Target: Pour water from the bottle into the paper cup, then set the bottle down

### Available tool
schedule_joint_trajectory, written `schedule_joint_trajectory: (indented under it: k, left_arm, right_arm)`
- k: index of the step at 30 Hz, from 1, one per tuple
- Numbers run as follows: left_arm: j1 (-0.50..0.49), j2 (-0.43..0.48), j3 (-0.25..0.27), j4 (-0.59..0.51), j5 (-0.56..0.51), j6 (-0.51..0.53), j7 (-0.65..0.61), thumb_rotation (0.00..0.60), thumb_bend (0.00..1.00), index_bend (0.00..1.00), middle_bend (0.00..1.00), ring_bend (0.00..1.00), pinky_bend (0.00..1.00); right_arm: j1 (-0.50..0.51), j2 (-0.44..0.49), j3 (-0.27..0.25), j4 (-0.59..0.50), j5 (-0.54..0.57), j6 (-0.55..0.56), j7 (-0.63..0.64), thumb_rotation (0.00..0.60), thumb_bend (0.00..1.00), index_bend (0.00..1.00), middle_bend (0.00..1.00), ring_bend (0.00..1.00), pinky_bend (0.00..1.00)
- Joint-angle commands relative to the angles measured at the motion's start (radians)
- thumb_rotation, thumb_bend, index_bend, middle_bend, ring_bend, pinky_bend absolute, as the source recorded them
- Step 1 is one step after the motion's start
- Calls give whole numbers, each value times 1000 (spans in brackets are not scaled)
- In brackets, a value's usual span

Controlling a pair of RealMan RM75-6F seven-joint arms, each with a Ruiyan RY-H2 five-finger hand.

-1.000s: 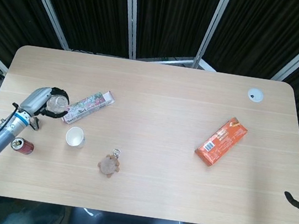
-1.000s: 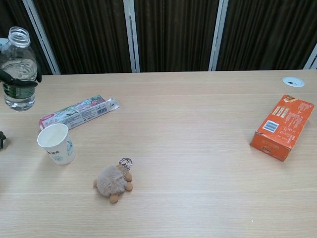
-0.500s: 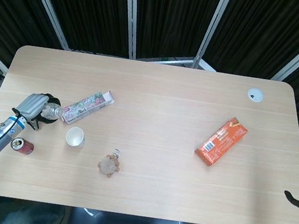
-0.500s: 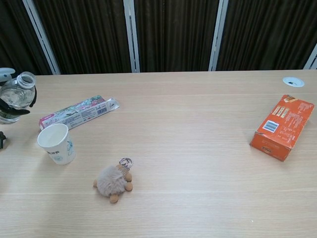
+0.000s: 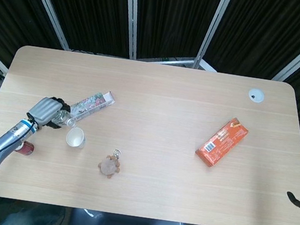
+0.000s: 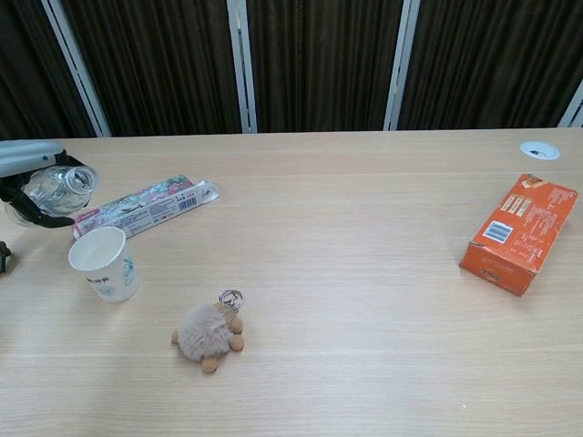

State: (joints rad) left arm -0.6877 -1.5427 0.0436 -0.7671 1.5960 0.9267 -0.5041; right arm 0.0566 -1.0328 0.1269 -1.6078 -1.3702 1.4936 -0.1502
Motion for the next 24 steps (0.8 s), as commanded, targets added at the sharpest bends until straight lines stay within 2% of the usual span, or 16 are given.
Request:
schedule_joint_trajectory:
  k: [1,8,24]
  left_arm:
    - [-3,-11,7,20,6,5,43,600,500,617,498,311,344]
    - [-2,-17,20,38,23,31,110,600,500,618,498,311,344]
    - [-1,-14,34,43,24,30,161,600,500,618,498,311,344]
  right_arm:
    - [-1,-1,0,0,2,0,-2,600,0,0,0,0,0]
    - [-2,0,3,0,10,0,-3,600,0,0,0,0,0]
    - [-1,-1,3,2,12,-1,-5,600,0,0,0,0,0]
